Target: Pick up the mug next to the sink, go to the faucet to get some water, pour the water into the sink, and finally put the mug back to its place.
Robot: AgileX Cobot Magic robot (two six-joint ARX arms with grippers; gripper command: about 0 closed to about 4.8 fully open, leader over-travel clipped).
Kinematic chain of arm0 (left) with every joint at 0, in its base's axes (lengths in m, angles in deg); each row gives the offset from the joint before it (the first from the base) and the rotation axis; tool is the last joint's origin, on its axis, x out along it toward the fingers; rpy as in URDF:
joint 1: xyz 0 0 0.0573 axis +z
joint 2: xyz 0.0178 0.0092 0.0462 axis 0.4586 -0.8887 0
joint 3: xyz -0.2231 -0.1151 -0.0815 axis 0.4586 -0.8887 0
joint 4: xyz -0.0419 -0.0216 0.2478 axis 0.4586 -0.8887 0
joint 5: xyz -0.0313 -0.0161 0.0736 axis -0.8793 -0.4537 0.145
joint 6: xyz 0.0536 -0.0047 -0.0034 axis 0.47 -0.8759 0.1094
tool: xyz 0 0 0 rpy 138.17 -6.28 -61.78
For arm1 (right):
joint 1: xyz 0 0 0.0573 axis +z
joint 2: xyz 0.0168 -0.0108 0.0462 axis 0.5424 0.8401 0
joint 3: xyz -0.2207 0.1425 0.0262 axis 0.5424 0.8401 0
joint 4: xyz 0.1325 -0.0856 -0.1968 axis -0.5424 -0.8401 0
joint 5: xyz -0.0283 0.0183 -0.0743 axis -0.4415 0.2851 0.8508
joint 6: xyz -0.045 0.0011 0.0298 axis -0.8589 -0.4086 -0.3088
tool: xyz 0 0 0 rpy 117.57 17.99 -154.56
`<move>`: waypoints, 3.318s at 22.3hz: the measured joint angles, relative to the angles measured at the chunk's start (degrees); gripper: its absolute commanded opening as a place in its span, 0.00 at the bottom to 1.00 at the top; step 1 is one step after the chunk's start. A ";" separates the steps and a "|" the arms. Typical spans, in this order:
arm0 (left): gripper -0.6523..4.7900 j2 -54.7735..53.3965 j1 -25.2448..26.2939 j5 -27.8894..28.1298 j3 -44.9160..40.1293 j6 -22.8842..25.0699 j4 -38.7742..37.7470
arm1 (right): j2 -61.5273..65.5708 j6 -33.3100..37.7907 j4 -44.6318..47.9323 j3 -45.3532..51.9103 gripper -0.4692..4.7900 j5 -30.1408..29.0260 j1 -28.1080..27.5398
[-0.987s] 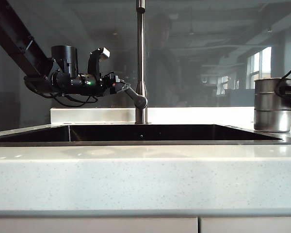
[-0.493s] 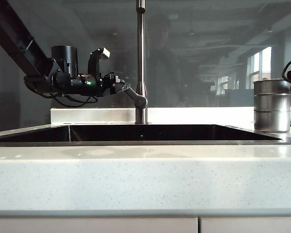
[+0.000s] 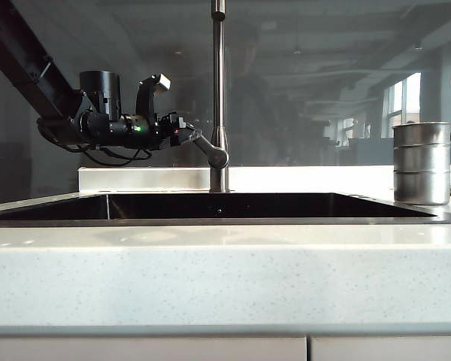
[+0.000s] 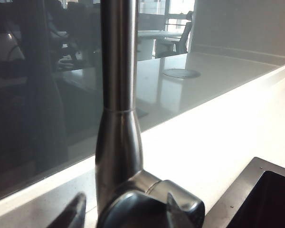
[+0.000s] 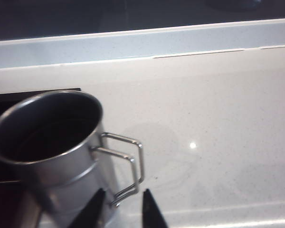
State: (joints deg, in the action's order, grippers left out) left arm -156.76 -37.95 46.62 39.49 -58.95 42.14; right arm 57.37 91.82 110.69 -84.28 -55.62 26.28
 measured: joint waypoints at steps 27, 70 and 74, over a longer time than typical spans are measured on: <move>0.50 0.00 0.04 -0.28 0.00 0.00 -0.76 | -39.58 7.23 -19.06 10.43 0.08 -10.19 2.73; 0.50 -0.02 0.02 -0.28 -0.02 0.00 -1.64 | -63.04 1.77 -23.50 24.65 0.08 1.57 7.78; 0.50 0.00 0.02 -0.28 -0.02 0.02 -1.68 | -63.04 1.64 -23.50 24.65 0.08 1.60 7.78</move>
State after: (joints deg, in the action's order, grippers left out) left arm -156.76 -37.93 46.33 39.47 -58.93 40.45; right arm -5.66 93.46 87.20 -59.62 -54.02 34.06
